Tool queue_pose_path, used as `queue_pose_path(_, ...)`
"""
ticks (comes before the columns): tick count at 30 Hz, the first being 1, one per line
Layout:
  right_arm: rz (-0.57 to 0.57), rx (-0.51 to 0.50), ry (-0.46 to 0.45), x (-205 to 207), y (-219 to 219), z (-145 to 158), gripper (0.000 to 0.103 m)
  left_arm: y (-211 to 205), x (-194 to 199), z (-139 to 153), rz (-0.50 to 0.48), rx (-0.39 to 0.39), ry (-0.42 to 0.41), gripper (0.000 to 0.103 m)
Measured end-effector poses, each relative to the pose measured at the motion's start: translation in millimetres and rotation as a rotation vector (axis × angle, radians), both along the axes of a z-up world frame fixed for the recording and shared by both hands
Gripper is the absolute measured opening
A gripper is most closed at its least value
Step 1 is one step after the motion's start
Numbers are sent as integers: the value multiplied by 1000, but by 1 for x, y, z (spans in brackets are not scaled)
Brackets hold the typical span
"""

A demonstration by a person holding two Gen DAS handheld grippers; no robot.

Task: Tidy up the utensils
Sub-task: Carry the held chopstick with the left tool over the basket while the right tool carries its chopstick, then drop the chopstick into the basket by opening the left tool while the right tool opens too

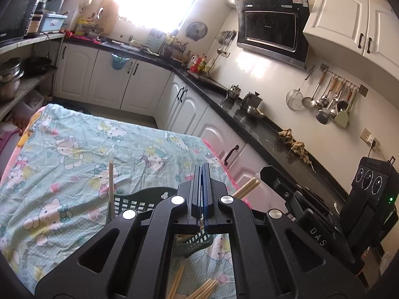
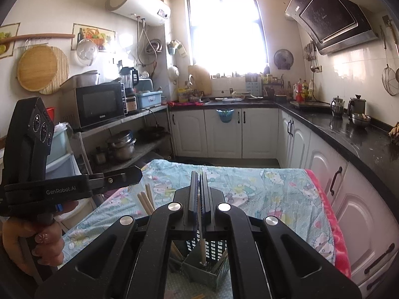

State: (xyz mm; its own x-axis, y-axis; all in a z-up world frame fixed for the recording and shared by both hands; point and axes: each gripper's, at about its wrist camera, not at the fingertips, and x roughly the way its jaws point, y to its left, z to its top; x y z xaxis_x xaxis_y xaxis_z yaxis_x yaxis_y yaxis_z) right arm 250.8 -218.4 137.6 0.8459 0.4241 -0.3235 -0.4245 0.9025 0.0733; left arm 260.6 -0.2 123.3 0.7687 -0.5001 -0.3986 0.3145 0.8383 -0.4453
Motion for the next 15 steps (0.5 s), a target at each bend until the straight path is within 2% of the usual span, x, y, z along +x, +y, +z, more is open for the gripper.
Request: queue_pose_path(15,-19,-35,74,12,9,-28,4,3,4,-24,-4,-3,51,0)
